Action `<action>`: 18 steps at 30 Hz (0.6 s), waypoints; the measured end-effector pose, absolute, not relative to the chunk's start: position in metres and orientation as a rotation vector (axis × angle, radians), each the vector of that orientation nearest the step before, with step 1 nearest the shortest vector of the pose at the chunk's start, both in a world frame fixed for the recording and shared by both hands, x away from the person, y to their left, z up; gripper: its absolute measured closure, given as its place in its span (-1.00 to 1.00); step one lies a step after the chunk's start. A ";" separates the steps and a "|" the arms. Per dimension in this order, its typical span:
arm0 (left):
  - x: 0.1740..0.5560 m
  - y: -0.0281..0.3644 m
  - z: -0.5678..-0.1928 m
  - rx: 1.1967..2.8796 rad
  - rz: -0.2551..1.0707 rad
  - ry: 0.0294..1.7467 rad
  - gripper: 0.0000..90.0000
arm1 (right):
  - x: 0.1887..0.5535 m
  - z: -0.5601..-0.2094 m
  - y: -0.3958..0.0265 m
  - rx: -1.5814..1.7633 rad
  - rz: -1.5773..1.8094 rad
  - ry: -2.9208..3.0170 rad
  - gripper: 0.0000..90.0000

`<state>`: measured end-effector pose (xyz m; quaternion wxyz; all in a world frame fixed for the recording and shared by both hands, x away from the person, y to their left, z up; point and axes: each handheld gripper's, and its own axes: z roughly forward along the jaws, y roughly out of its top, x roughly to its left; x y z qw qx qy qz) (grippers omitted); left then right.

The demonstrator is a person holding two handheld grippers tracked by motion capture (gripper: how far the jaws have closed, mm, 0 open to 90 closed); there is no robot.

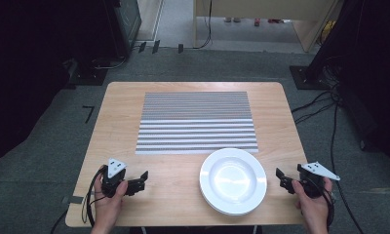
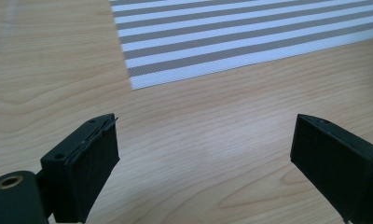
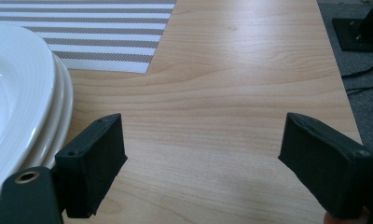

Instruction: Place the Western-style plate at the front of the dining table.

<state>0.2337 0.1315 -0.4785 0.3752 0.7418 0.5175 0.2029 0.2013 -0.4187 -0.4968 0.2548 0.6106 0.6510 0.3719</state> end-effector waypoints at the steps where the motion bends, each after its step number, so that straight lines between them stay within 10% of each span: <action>1: 0.235 0.127 -0.478 1.904 0.514 1.318 -0.83 | 0.201 -0.496 -0.418 1.658 1.012 1.767 -0.69; 18: 0.243 0.072 -0.472 1.922 0.439 1.231 -0.83 | 0.198 -0.487 -0.401 1.605 1.070 1.784 -0.68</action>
